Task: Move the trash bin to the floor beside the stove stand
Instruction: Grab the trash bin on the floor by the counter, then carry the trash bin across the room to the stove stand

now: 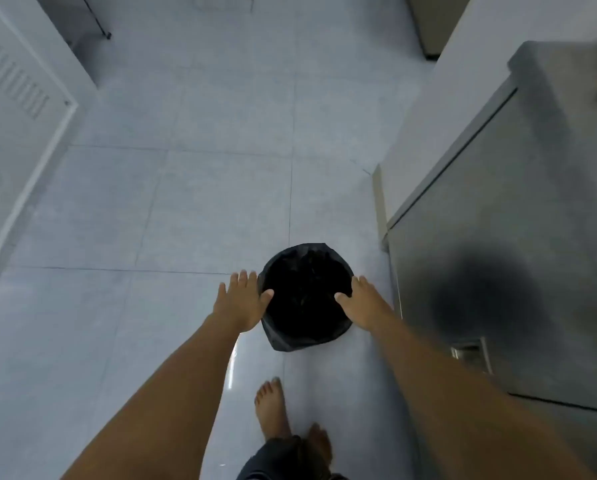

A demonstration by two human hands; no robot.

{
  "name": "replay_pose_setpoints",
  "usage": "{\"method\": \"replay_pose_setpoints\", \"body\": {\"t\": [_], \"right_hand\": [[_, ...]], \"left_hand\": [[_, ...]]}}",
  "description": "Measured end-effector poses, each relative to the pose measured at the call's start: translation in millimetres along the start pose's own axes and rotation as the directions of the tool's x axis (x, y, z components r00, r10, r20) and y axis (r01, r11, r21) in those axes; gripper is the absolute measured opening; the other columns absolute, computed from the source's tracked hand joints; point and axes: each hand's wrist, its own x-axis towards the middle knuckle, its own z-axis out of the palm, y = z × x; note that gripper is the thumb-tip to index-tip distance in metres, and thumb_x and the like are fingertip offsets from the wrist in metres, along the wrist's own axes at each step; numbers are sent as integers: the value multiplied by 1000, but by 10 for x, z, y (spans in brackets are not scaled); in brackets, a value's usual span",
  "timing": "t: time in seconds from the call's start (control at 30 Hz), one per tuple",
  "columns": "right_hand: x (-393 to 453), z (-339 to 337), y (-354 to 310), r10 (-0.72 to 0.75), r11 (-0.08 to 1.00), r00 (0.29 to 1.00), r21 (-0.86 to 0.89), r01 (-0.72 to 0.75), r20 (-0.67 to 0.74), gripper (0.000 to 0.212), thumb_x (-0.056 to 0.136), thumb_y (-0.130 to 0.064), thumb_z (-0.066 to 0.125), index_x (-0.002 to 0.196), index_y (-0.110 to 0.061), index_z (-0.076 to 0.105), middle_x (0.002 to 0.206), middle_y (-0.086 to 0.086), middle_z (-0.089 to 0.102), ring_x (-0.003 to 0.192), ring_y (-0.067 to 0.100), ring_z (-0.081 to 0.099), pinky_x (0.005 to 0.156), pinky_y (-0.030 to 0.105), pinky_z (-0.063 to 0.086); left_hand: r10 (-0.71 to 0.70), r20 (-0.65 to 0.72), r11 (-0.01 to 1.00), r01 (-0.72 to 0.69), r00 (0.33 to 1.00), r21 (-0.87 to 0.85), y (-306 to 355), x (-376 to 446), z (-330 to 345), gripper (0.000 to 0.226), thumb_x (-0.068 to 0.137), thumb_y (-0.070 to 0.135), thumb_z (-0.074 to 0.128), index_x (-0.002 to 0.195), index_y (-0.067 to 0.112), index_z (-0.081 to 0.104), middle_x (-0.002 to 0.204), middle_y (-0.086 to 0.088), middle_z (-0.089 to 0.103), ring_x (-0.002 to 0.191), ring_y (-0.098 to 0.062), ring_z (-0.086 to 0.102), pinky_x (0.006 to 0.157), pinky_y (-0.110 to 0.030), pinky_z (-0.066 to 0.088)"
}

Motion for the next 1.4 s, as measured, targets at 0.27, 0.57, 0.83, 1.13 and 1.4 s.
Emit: {"method": "replay_pose_setpoints", "body": {"t": [0.27, 0.57, 0.83, 1.13, 1.4], "right_hand": [[1232, 840, 704, 162, 983, 985, 100, -156, -60, 81, 98, -44, 49, 159, -8, 10, 169, 9, 7, 153, 31, 19, 122, 46, 24], [1746, 1369, 908, 262, 932, 938, 313, -185, -227, 86, 97, -46, 51, 160, -14, 2, 163, 12, 23, 143, 37, 38, 110, 50, 39], [1368, 761, 580, 297, 923, 925, 320, -214, -238, 87, 93, -58, 49, 159, -15, 11, 153, 14, 38, 133, 38, 48, 102, 50, 45], [261, -712, -180, 234, 940, 936, 308, -148, -264, 82, 95, -57, 46, 158, -15, 16, 155, 12, 37, 135, 38, 46, 105, 50, 42], [-482, -1734, -868, 173, 930, 936, 363, -53, -307, 84, 88, -63, 48, 153, -15, 25, 151, 13, 42, 134, 39, 48, 109, 55, 42]], "left_hand": [[-32, -7, 999, 32, 999, -17, -265, 1495, 1052, 75, 102, 53, 23, 159, 6, 11, 167, -15, 11, 155, -31, 7, 123, -50, 10], [-286, 125, 455, 249, 950, -855, -292, 2060, 1798, 68, 88, 54, 58, 143, 15, 42, 129, -2, 59, 118, -29, 59, 102, -44, 48], [-297, 120, 396, 236, 947, -887, -12, 1744, 1082, 74, 86, 56, 62, 143, 13, 42, 125, 1, 56, 116, -27, 57, 101, -41, 46], [-289, 99, 376, 208, 952, -903, 377, 622, -477, 85, 83, 59, 64, 148, 10, 37, 142, -12, 55, 126, -35, 55, 105, -45, 45], [-267, 32, 377, 135, 963, -916, 565, -107, -1806, 86, 83, 59, 65, 147, 8, 37, 140, -13, 55, 126, -36, 55, 103, -44, 46]]}}
